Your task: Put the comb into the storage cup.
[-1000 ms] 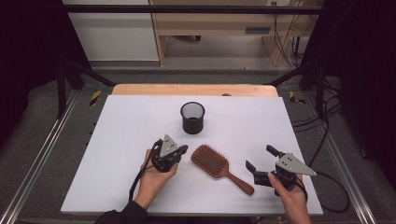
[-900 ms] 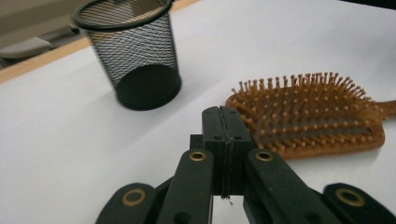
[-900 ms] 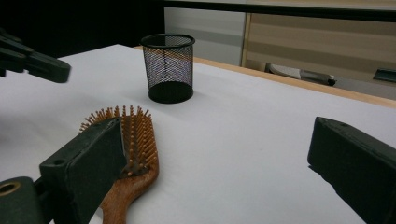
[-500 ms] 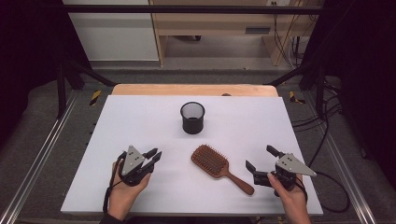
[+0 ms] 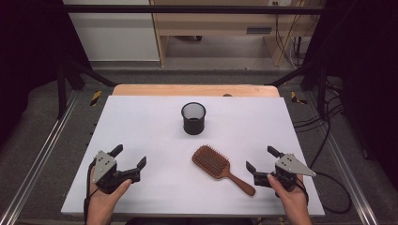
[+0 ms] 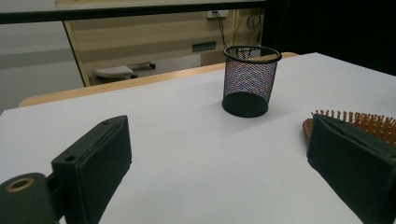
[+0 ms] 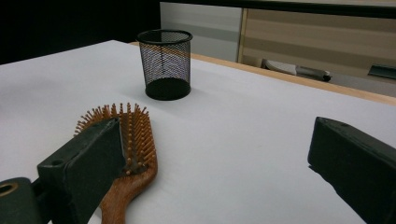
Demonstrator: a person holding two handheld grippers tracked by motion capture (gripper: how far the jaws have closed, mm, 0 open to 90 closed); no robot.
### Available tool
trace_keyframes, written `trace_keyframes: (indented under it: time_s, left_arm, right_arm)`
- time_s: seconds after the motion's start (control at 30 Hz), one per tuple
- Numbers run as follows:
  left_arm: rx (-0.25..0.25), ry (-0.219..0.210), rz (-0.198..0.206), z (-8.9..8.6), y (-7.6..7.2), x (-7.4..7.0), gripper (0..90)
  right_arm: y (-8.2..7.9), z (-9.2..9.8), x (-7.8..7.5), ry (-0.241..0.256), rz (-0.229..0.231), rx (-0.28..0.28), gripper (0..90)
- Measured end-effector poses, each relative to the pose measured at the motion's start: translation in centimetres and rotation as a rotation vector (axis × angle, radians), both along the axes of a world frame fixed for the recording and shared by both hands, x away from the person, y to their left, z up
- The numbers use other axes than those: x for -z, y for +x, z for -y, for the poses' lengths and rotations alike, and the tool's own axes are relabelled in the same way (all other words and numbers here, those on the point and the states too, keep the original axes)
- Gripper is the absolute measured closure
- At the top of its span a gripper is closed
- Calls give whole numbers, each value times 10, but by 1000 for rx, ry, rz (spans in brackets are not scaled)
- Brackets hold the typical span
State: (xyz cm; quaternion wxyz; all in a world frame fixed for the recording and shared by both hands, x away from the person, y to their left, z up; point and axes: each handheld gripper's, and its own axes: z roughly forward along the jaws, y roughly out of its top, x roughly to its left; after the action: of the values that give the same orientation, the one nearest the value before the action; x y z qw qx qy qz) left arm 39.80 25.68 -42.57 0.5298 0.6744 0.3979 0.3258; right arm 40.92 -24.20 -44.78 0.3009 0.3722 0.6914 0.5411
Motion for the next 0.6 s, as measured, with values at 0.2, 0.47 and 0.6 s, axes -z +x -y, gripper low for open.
trace_keyframes:
  time_s: [0.2, 0.47, 0.6]
  left_arm:
    - [-1, -17, 13, -14, -6, 2, 35]
    - [-5, -25, -8, -20, 0, 6, 32]
    - [4, -17, -9, -19, 1, 7, 32]
  right_arm:
    - [1, -2, 1, -12, -9, 2, 37]
    - [3, -7, 4, -69, -63, 6, 45]
    - [4, -11, 4, -101, -97, -3, 59]
